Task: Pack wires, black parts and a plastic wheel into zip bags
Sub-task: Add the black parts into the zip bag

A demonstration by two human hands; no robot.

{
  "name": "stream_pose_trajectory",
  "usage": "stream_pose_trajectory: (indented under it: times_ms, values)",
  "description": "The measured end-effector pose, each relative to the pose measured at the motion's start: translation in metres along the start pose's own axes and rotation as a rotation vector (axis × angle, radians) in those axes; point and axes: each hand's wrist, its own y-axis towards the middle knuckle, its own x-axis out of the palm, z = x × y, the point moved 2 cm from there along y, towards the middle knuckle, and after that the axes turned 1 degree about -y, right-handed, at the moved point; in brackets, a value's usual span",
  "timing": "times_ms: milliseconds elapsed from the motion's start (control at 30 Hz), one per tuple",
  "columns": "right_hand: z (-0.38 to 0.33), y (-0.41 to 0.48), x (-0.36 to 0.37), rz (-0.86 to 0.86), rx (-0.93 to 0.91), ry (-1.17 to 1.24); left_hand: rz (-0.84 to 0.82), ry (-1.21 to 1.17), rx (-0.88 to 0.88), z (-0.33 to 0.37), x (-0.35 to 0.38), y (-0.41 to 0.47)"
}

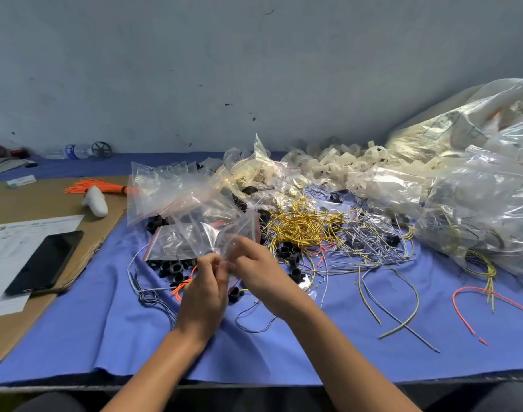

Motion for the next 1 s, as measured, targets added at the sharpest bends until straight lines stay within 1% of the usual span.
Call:
stream_pose_trajectory:
  times_ms: [33,67,133,167,200,233,300,333,400,500,567,600,667,767,867,900,1000]
  values:
    - [0.003,-0.003,-0.006,0.032,-0.031,-0.042,-0.001,0.005,0.014,-0.001,0.000,0.000]
    - [0.006,-0.004,-0.017,0.120,-0.085,-0.137,-0.001,0.009,0.026,-0.001,0.000,0.000]
    - [0.015,0.000,-0.048,0.377,-0.203,-0.439,0.003,0.034,0.053,-0.001,0.002,0.000]
    - [0.018,0.005,-0.064,0.482,-0.224,-0.589,0.004,0.055,0.068,-0.001,0.004,0.000]
    - [0.024,0.012,-0.080,0.525,-0.200,-0.739,0.001,0.071,0.080,-0.001,0.005,0.000]
    - [0.031,0.021,-0.093,0.509,-0.130,-0.884,-0.003,0.081,0.090,0.000,0.005,0.000]
    - [0.048,0.036,-0.111,0.390,0.033,-1.150,-0.018,0.087,0.109,0.001,0.005,0.001]
    - [0.054,0.040,-0.116,0.351,0.078,-1.248,-0.025,0.084,0.118,0.002,0.004,0.001]
    - [0.061,0.046,-0.122,0.341,0.074,-1.366,-0.028,0.073,0.137,0.003,0.003,0.001]
    - [0.063,0.050,-0.126,0.346,0.017,-1.449,-0.020,0.073,0.143,0.004,0.002,0.002]
    - [0.060,0.050,-0.130,0.405,-0.026,-1.392,-0.020,0.072,0.139,0.005,0.002,0.001]
    - [0.058,0.049,-0.133,0.471,-0.059,-1.308,-0.020,0.076,0.142,0.005,0.002,0.001]
    - [0.048,0.047,-0.142,0.601,-0.093,-1.041,-0.020,0.092,0.151,0.004,0.003,0.001]
    - [0.032,0.040,-0.155,0.685,-0.067,-0.548,-0.017,0.106,0.145,0.003,0.004,0.002]
    - [0.017,0.025,-0.158,0.672,-0.064,-0.012,-0.015,0.103,0.143,0.003,0.005,0.001]
    - [0.013,0.019,-0.157,0.653,-0.075,0.105,-0.012,0.104,0.144,0.003,0.005,0.001]
    - [0.003,-0.003,-0.150,0.577,-0.102,0.338,-0.012,0.105,0.148,0.000,0.006,0.001]
